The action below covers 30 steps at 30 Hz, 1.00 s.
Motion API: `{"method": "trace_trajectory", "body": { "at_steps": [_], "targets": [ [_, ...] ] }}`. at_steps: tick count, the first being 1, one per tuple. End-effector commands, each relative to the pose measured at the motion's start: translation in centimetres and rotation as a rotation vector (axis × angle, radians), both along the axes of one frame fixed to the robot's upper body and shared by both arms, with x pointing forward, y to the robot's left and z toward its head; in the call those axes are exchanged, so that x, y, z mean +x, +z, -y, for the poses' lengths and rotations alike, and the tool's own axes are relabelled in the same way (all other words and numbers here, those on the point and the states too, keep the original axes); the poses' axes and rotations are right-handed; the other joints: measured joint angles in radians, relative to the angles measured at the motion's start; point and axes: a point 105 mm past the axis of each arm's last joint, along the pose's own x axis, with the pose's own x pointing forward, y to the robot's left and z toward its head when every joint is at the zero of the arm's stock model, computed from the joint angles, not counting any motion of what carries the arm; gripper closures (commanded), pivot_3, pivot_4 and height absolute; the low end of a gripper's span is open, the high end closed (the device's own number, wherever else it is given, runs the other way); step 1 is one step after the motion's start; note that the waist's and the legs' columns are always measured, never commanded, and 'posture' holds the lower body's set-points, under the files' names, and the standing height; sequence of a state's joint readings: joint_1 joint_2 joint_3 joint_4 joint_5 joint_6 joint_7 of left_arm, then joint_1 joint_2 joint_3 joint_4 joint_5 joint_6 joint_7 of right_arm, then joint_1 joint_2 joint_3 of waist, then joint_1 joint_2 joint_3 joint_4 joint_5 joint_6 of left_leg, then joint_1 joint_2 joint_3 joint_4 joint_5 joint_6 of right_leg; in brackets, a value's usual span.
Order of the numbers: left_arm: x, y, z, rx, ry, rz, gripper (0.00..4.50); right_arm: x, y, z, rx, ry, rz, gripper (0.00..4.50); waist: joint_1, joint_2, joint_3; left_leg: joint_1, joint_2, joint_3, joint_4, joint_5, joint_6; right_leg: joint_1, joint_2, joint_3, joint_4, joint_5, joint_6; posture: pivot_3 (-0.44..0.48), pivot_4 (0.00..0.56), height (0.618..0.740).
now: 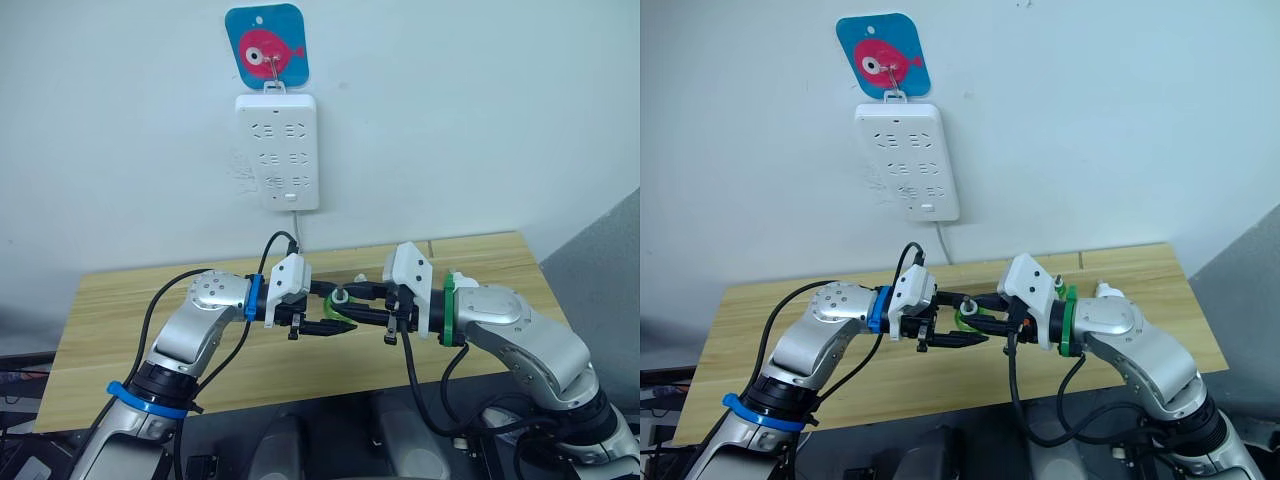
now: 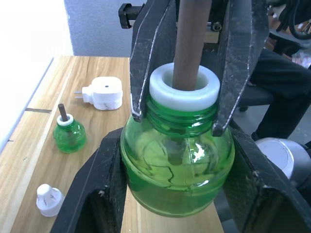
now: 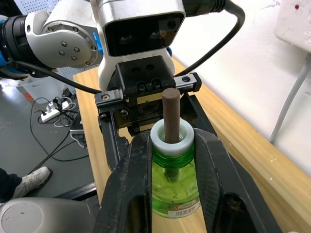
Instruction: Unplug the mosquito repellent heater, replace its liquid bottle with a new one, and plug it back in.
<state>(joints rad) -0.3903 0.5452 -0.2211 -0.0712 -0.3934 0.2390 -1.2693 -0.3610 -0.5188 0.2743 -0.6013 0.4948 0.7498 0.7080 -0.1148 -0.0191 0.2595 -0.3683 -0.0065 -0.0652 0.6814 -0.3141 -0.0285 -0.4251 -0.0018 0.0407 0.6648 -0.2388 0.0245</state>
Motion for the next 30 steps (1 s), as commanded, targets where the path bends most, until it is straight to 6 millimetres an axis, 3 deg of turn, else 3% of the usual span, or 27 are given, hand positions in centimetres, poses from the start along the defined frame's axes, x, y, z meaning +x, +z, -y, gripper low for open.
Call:
{"method": "trace_trajectory", "body": {
  "at_steps": [1,5,6,14,17,24,30],
  "targets": [
    [-0.6,1.6,-0.3,-0.037,-0.038,0.066,1.34,-0.7,1.1,0.0,0.046,0.025,0.033,3.68,0.000,0.000,-0.001,0.000,0.000,0.000,0.000,0.000,0.000,0.000,0.000,0.000,0.000,0.000,0.000,-0.211,0.180,0.740],
    [-0.3,1.1,-0.8,-0.012,0.004,0.028,0.09,-0.3,2.3,0.9,0.113,-0.012,0.009,3.68,0.000,-0.001,-0.003,0.000,0.000,0.000,0.000,0.000,0.000,0.000,0.000,0.000,0.000,0.000,0.000,-0.209,0.171,0.740],
    [-0.3,1.1,-0.9,-0.017,0.012,-0.002,0.00,-0.2,2.6,1.2,0.134,-0.025,-0.003,3.68,0.000,-0.001,-0.005,0.000,0.000,0.000,0.000,0.000,0.000,0.000,0.000,0.000,0.000,0.000,0.000,-0.208,0.167,0.740],
    [0.4,4.3,-0.5,-0.237,0.179,-0.379,0.00,1.2,5.2,3.6,0.486,-0.198,-0.221,3.68,0.000,-0.002,-0.024,0.000,0.000,0.000,0.001,0.000,0.000,0.000,0.000,0.000,0.001,0.000,0.000,-0.192,0.150,0.740],
    [-0.4,5.6,-0.5,-0.329,0.160,-0.551,0.00,1.3,5.7,4.0,0.619,-0.241,-0.312,3.68,0.000,-0.002,-0.032,0.000,0.000,-0.001,0.001,0.000,0.000,0.000,0.000,0.000,0.002,0.000,0.000,-0.187,0.144,0.740],
    [-0.4,7.8,-0.5,-0.517,0.166,-0.751,0.00,1.1,6.5,4.1,0.831,-0.284,-0.494,3.68,0.000,-0.002,-0.046,0.003,0.000,0.001,0.004,0.000,0.000,0.000,0.000,0.002,0.009,0.000,0.000,-0.184,0.143,0.740],
    [0.1,8.6,0.2,-0.607,0.197,-0.824,0.00,1.1,7.0,4.1,0.956,-0.286,-0.622,3.68,-0.001,-0.002,-0.049,0.004,-0.001,0.002,0.015,0.000,0.000,0.003,0.002,0.004,0.015,0.000,0.000,-0.185,0.141,0.740]
  ]
}}
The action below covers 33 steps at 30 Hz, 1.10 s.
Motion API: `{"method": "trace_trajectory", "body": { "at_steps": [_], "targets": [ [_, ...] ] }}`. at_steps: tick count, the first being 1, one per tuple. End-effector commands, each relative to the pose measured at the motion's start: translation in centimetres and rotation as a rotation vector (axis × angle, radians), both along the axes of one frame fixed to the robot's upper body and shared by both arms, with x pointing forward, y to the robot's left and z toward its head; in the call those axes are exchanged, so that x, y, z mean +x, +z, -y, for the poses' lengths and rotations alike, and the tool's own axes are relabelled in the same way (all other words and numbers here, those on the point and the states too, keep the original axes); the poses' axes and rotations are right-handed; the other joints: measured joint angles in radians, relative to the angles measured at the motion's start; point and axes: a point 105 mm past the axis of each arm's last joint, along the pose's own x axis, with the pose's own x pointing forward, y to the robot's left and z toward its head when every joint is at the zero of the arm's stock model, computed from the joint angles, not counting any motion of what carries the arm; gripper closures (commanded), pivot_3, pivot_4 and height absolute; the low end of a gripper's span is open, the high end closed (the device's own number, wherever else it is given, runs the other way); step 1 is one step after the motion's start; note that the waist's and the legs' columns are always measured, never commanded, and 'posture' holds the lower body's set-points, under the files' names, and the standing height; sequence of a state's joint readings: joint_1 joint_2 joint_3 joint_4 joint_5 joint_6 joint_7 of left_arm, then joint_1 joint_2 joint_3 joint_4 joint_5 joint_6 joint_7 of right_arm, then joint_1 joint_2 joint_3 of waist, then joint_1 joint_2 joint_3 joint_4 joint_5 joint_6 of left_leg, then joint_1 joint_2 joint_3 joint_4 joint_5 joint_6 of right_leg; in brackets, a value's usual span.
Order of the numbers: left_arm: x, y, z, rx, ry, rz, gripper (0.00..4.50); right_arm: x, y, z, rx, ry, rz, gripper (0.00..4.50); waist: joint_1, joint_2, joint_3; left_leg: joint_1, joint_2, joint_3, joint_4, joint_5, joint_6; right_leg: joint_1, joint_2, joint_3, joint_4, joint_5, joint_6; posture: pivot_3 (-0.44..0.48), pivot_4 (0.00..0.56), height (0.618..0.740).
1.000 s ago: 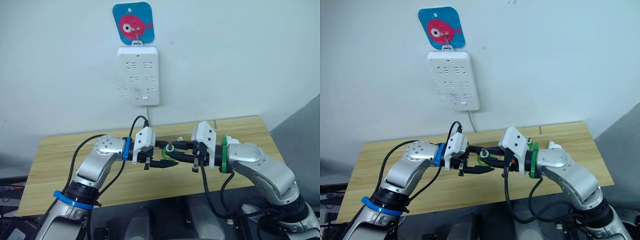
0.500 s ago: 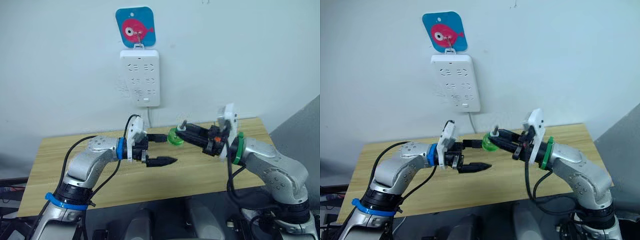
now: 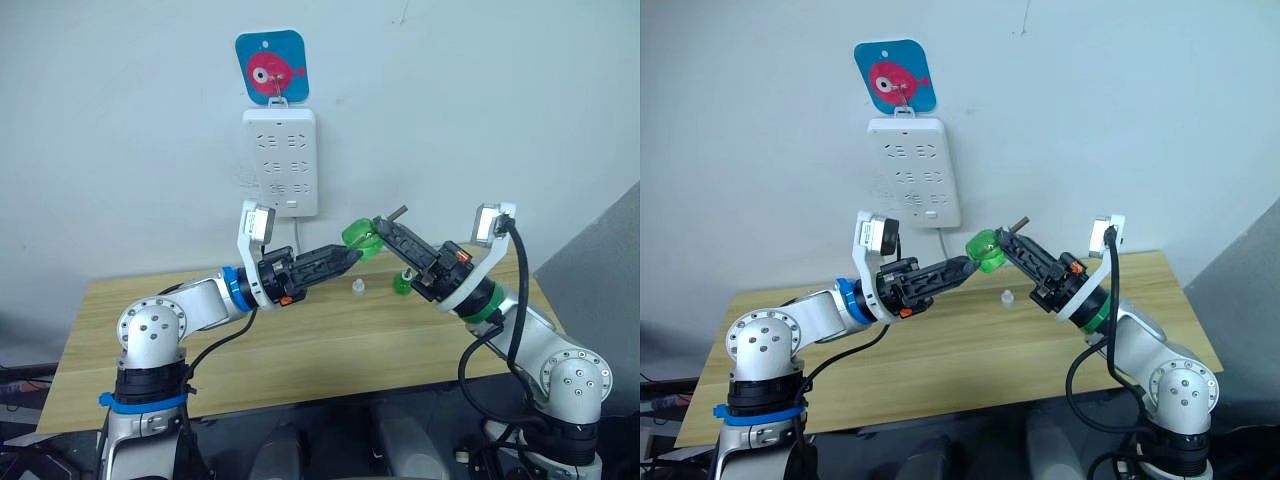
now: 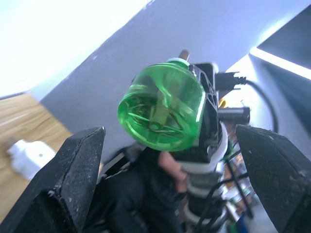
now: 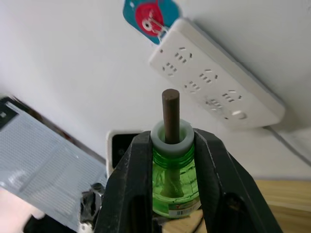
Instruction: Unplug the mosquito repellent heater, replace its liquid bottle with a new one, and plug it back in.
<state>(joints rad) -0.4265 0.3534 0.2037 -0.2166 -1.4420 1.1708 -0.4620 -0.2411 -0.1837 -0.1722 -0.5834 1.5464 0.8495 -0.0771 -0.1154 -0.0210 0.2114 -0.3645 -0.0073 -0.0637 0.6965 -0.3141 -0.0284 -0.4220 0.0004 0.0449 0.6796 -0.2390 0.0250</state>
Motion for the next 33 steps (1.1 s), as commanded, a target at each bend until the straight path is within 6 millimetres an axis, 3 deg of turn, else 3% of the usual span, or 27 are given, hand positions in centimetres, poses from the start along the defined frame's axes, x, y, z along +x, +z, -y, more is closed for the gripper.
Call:
{"method": "trace_trajectory", "body": {
  "at_steps": [1,21,24,29,33],
  "targets": [
    [0.4,1.2,0.1,-0.062,0.034,-0.013,0.00,-0.4,1.1,0.2,0.100,0.003,-0.027,3.68,0.000,0.000,-0.002,0.000,0.000,0.000,0.000,0.000,0.000,0.000,0.000,0.000,0.000,0.000,0.000,-0.185,0.141,0.740],
    [0.8,1.9,1.9,-0.168,0.036,-0.134,0.00,-0.5,1.3,-0.5,0.135,0.013,-0.070,3.68,0.000,0.000,-0.004,0.000,0.000,0.000,0.000,0.000,0.000,0.000,0.007,0.002,0.000,0.000,0.000,-0.195,0.141,0.740],
    [1.1,2.1,1.6,-0.194,0.041,-0.151,0.59,-0.6,1.3,-0.5,0.133,0.011,-0.070,3.68,0.000,0.000,-0.004,0.000,0.000,0.000,0.000,0.000,0.000,0.000,0.007,0.002,0.000,0.000,0.000,-0.195,0.141,0.740],
    [1.2,1.9,1.3,-0.192,0.053,-0.164,2.10,-0.4,1.3,-0.2,0.144,-0.002,-0.071,3.68,0.000,0.000,-0.004,-0.001,0.000,0.001,0.000,0.000,0.000,0.000,0.007,0.002,-0.001,0.000,0.000,-0.195,0.139,0.740],
    [0.9,1.8,1.3,-0.187,0.043,-0.169,2.13,-0.3,1.4,-0.2,0.150,-0.004,-0.070,3.68,0.000,0.000,-0.004,-0.001,0.000,0.001,0.000,0.000,0.000,0.000,0.007,0.002,-0.001,0.000,0.000,-0.195,0.137,0.740]
  ]
}}
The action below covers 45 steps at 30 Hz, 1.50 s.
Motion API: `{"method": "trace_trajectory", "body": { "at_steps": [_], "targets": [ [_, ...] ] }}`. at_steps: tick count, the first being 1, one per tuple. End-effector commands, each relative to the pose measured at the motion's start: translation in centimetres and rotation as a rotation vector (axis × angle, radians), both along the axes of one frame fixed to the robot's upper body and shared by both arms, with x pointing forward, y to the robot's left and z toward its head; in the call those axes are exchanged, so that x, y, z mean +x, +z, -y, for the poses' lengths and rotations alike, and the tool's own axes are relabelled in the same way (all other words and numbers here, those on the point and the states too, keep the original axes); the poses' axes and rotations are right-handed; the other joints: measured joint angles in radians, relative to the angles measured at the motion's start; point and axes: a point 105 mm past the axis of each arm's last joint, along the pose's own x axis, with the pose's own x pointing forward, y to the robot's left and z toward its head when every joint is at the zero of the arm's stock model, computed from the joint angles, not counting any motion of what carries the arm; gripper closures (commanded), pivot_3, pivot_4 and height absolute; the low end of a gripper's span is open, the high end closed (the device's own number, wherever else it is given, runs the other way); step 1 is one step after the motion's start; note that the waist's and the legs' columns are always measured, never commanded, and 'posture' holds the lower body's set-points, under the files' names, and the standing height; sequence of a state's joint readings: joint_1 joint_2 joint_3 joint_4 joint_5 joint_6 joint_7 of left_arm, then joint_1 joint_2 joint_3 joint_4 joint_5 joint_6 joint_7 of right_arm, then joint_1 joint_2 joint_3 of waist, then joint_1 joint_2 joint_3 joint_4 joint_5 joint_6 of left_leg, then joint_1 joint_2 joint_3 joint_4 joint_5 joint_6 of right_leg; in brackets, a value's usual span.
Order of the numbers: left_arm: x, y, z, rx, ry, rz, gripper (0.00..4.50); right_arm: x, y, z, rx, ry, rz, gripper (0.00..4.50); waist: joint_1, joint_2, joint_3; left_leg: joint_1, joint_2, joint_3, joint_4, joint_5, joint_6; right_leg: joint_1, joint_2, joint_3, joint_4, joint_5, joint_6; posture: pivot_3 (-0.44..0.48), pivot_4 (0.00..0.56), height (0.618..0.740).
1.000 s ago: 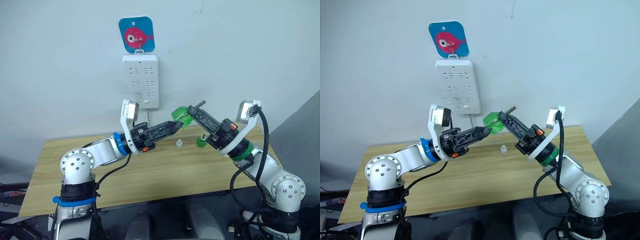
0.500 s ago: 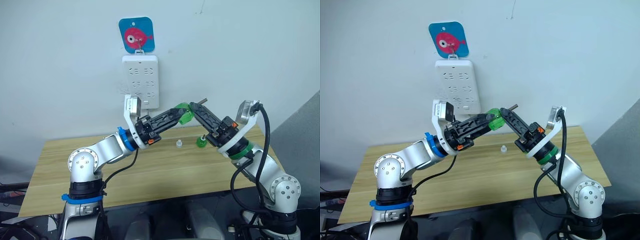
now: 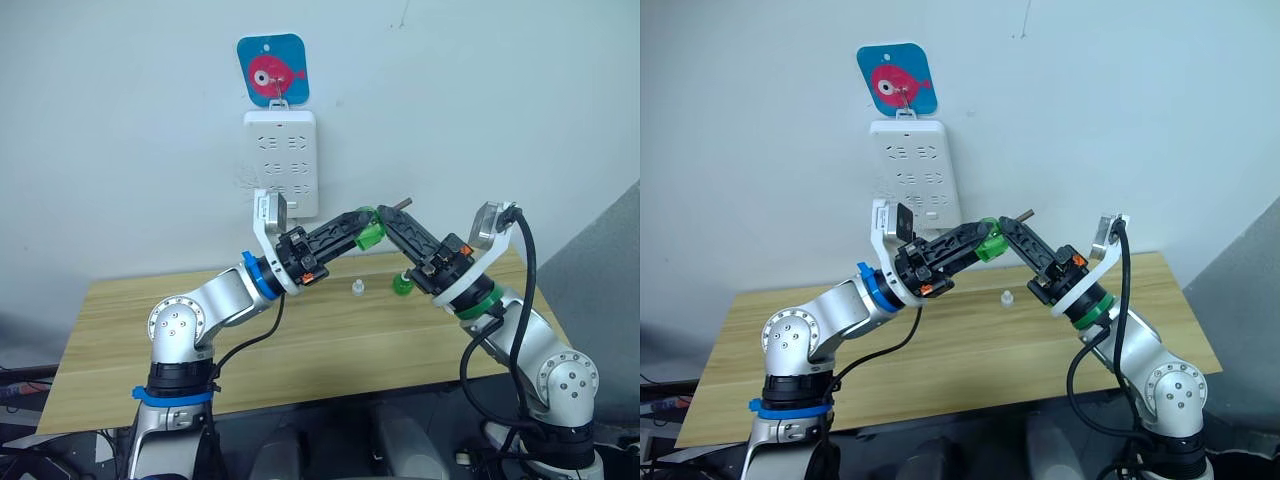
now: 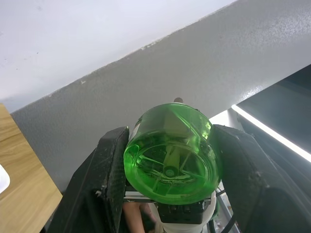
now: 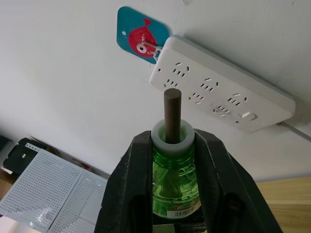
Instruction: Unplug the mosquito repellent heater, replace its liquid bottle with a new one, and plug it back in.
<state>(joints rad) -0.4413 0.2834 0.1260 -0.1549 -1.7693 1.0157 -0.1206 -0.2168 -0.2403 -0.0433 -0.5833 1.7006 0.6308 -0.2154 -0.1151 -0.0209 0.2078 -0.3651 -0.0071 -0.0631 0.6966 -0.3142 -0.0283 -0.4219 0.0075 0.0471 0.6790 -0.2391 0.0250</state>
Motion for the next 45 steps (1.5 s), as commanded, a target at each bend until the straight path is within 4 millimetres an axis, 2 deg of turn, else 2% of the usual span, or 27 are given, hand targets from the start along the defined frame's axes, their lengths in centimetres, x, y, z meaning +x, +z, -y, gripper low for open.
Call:
{"method": "trace_trajectory", "body": {
  "at_steps": [1,8,10,11,13,16,19,24,28,30,32,36,40,45],
  "targets": [
    [-0.6,0.5,-0.2,-0.017,-0.015,0.019,2.13,-0.6,1.3,0.1,0.032,0.007,0.052,3.68,0.000,0.000,0.000,0.000,0.000,0.000,0.000,0.000,0.000,0.000,0.000,0.000,0.000,0.000,0.000,-0.195,0.137,0.740],
    [-0.7,0.4,-0.1,-0.012,-0.024,0.022,2.13,-0.8,1.1,-0.1,0.036,0.021,0.039,3.68,0.000,0.000,0.000,0.000,0.000,0.000,0.000,0.000,0.000,0.000,0.000,0.000,0.000,0.000,0.000,-0.196,0.133,0.740],
    [-0.4,0.2,-0.3,0.001,-0.013,0.023,2.13,-0.7,1.2,0.2,0.039,0.001,0.041,2.95,0.000,0.000,0.000,0.000,0.000,0.000,0.000,0.000,0.000,0.000,0.000,0.000,0.000,0.000,0.000,-0.198,0.134,0.740],
    [-0.2,0.1,-0.4,0.009,-0.006,0.027,2.13,-0.5,1.1,0.5,0.025,-0.021,0.043,2.85,0.000,0.000,0.000,0.000,0.000,0.000,0.000,0.000,0.000,0.000,0.000,0.000,0.000,0.000,0.000,-0.198,0.134,0.740],
    [0.1,0.2,-0.6,0.020,0.006,0.037,2.13,-0.2,0.4,1.4,-0.038,-0.078,0.040,2.14,0.000,0.000,0.000,0.000,0.000,0.000,0.000,0.000,0.000,0.000,0.000,0.000,0.000,0.000,0.000,-0.198,0.134,0.740],
    [0.6,0.2,-1.0,0.040,0.020,0.051,2.13,0.2,-1.3,3.6,-0.175,-0.185,0.015,1.08,0.004,0.000,0.000,0.000,0.000,0.001,0.000,0.000,0.000,0.000,0.000,0.000,-0.001,0.000,0.000,-0.196,0.144,0.740],
    [0.6,-0.6,-1.6,0.120,0.025,0.081,2.13,-0.1,-3.8,6.4,-0.449,-0.295,0.001,0.02,0.004,0.000,0.000,-0.001,-0.001,0.005,-0.001,0.000,0.000,0.000,0.000,0.000,-0.002,-0.003,0.004,-0.202,0.158,0.740],
    [0.5,-2.9,-2.8,0.308,0.027,0.147,2.13,-0.1,-7.1,11.2,-0.942,-0.443,-0.019,0.00,-0.002,0.000,0.000,0.000,0.000,0.011,-0.002,0.000,0.000,-0.001,0.003,0.002,-0.003,-0.004,0.005,-0.217,0.183,0.740],
    [0.4,-4.1,-3.2,0.397,0.019,0.209,2.13,0.4,-9.2,13.4,-1.168,-0.458,-0.074,0.00,-0.001,-0.001,0.001,0.002,0.001,0.013,-0.002,0.000,0.000,-0.001,0.007,0.012,-0.004,-0.004,0.005,-0.216,0.207,0.740],
    [-0.2,-4.9,-3.0,0.462,-0.017,0.272,2.13,0.7,-11.4,15.0,-1.276,-0.422,-0.205,0.00,-0.001,-0.002,0.003,0.002,0.001,0.014,-0.002,0.000,0.000,-0.001,0.007,0.013,-0.005,-0.004,0.005,-0.217,0.214,0.740],
    [-0.9,-5.9,-2.6,0.508,-0.057,0.317,2.13,1.5,-12.8,15.8,-1.294,-0.357,-0.320,0.00,-0.002,-0.004,0.007,0.002,0.001,0.015,-0.003,0.000,0.000,-0.002,0.007,0.016,-0.005,-0.004,0.005,-0.220,0.234,0.740],
    [-1.6,-6.6,-2.3,0.523,-0.089,0.353,2.13,3.1,-13.5,16.5,-1.343,-0.318,-0.391,0.00,0.000,-0.003,0.024,0.002,0.002,0.019,-0.003,-0.001,0.002,-0.002,0.006,0.022,-0.006,-0.004,0.006,-0.220,0.255,0.740],
    [-2.1,-6.9,-2.2,0.526,-0.100,0.364,2.13,4.9,-12.9,15.9,-1.350,-0.306,-0.387,0.00,0.000,-0.003,0.037,0.000,0.003,0.018,-0.004,-0.002,0.004,-0.005,0.006,0.020,-0.007,-0.004,0.006,-0.217,0.269,0.740],
    [-2.3,-7.1,-2.2,0.526,-0.102,0.366,2.13,6.8,-13.3,16.7,-1.394,-0.315,-0.438,0.00,0.000,-0.004,0.047,-0.001,0.003,0.018,-0.004,-0.003,0.005,-0.006,0.006,0.021,-0.009,-0.004,0.007,-0.209,0.277,0.740]
  ]
}}
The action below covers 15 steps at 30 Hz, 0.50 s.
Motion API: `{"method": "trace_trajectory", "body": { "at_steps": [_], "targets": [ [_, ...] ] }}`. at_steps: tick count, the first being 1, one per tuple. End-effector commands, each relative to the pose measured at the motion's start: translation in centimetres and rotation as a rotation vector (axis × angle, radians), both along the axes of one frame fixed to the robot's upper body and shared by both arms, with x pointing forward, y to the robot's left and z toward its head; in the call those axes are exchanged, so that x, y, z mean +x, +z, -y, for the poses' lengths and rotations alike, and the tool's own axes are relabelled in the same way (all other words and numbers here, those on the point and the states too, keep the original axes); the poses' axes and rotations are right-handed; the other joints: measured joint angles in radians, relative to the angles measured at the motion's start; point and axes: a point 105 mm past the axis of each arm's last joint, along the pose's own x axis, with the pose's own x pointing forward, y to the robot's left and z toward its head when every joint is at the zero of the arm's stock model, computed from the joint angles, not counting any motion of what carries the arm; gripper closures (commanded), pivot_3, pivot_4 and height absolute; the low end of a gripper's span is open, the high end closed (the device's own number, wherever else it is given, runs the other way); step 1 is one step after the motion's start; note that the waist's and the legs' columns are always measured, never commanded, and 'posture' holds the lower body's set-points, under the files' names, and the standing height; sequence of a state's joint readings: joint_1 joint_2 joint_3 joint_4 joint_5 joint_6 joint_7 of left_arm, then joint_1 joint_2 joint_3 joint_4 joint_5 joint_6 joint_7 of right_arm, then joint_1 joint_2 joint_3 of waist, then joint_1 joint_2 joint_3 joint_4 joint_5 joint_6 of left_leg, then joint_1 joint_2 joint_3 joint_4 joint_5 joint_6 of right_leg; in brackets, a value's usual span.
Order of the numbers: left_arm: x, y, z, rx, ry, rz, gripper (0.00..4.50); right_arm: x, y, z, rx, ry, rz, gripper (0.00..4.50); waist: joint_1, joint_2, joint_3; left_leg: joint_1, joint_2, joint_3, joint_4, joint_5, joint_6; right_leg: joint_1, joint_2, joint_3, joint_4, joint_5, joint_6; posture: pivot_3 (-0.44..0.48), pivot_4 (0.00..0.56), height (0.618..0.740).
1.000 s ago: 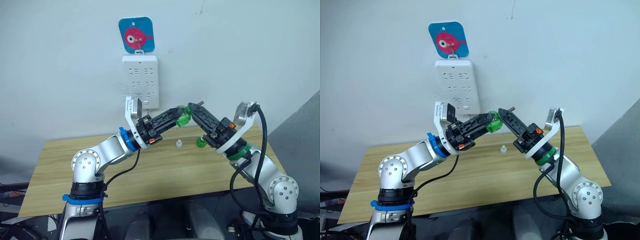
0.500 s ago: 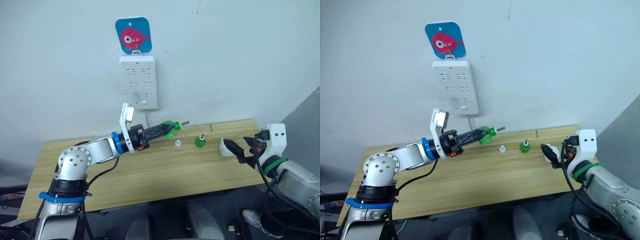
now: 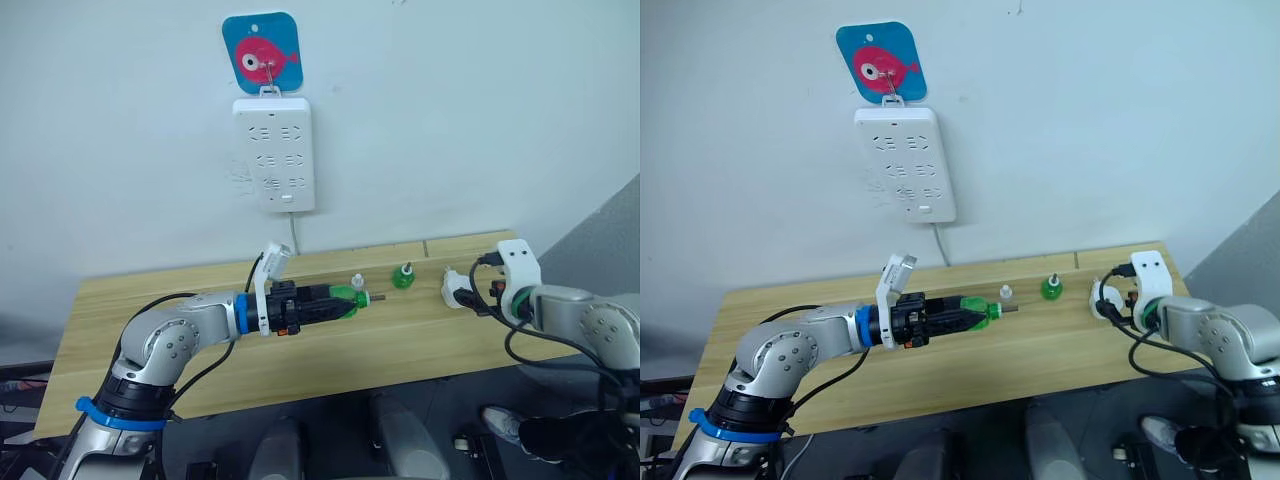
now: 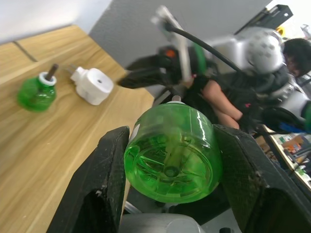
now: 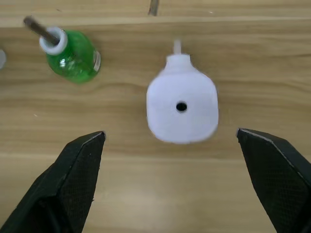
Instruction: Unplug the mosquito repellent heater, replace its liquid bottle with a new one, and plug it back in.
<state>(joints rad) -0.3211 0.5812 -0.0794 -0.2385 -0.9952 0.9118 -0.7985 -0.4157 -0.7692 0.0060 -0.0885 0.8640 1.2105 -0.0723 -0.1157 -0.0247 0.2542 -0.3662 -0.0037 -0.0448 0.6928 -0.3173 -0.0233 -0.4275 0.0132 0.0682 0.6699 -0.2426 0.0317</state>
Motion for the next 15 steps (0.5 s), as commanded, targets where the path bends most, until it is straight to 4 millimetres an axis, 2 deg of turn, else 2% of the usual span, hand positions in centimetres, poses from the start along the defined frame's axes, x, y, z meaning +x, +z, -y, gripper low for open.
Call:
{"method": "trace_trajectory", "body": {
  "at_steps": [1,7,11,15],
  "targets": [
    [-0.4,0.7,0.0,-0.014,-0.017,0.043,2.13,0.9,-0.1,0.5,-0.036,-0.003,-0.017,0.00,0.001,0.000,0.002,0.000,0.000,-0.001,0.000,0.000,0.000,0.000,0.000,-0.001,-0.001,0.000,0.000,-0.208,0.279,0.740],
    [-0.4,0.6,0.0,-0.018,-0.006,0.045,2.13,2.5,-0.6,0.4,-0.051,0.004,-0.020,0.00,0.001,0.002,0.008,-0.005,0.000,-0.001,0.000,-0.002,0.003,-0.002,-0.004,-0.002,-0.007,0.004,-0.002,-0.192,0.285,0.740],
    [-0.4,0.6,0.0,-0.017,-0.004,0.045,2.13,2.9,-0.9,0.3,-0.049,0.018,-0.031,0.00,0.003,0.002,0.008,-0.018,-0.001,-0.003,0.002,-0.002,0.003,-0.014,-0.007,-0.004,-0.005,0.007,0.000,-0.186,0.287,0.740],
    [-0.4,0.6,0.0,-0.017,-0.002,0.047,2.13,3.4,-1.9,0.5,-0.059,0.012,-0.056,0.00,0.003,0.004,0.010,-0.018,-0.002,-0.004,0.001,-0.002,0.003,-0.014,-0.009,-0.005,-0.005,0.008,0.000,-0.178,0.286,0.740]
  ]
}}
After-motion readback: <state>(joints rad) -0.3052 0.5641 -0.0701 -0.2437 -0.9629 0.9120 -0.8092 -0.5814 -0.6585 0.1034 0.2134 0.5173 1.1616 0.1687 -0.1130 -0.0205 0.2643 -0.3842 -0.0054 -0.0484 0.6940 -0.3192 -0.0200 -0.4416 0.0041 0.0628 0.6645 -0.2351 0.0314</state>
